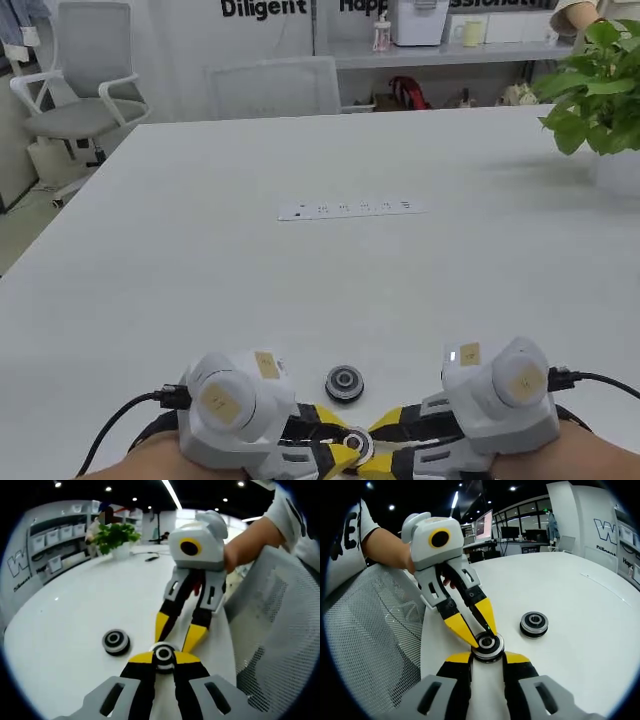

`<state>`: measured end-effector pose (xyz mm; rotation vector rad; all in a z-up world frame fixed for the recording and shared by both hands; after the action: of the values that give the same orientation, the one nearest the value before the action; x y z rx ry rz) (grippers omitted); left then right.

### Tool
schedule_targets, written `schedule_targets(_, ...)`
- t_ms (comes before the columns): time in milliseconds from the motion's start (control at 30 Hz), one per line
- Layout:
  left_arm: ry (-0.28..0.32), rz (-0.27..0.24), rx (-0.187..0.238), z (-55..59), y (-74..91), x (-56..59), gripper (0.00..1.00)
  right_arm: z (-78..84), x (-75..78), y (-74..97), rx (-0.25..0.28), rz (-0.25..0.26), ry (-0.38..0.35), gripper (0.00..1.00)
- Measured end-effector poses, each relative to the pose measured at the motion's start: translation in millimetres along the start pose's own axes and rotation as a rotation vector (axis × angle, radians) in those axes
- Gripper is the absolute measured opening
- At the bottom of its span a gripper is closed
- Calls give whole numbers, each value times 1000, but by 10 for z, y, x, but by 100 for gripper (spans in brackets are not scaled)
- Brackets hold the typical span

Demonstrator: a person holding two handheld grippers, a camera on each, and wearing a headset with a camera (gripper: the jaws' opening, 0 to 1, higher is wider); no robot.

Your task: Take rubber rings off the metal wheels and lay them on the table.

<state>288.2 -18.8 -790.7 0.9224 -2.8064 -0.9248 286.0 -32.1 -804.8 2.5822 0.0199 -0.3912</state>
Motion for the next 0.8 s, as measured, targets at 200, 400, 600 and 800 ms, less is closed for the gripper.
schedule_targets(200,-6,-3,1,0,-2,-1,13,25,0,28,-5,-2,-4,17)
schedule_targets(400,-2,-6,2,1,-4,-3,13,51,4,48,-12,1,-11,11)
schedule_targets(600,0,-10,4,4,-7,-5,13,68,7,55,-14,4,-19,7)
schedule_targets(800,-12,-13,5,2,-9,-6,13,81,12,61,-6,8,-35,4)
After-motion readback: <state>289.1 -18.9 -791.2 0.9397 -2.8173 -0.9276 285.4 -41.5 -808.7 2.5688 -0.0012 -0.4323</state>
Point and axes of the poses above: the centre of the closed fingertips' face, and the gripper's own axes: y roughly backward along the fingers, x roughly to its right, z roughly out of its underside, the point moved 1 cm from there along y, roughly backward along the fingers, and after that the axes turned 15 degrees about -z, right-handed, at the moved point
